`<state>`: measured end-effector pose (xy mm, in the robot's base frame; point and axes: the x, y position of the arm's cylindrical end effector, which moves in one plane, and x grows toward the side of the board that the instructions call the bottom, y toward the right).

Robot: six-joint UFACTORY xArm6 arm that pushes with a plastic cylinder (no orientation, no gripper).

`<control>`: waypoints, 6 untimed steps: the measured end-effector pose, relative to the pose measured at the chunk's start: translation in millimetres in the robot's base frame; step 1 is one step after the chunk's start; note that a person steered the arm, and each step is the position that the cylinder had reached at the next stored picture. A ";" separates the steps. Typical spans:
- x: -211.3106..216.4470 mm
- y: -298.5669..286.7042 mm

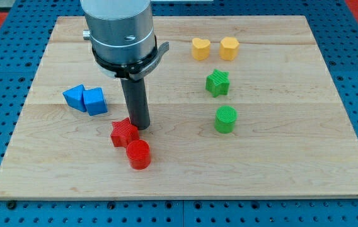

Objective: Move the red star along with the red circle towards the down

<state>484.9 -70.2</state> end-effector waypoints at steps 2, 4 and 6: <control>-20.1 -61.0; -3.1 -52.6; 12.2 -25.1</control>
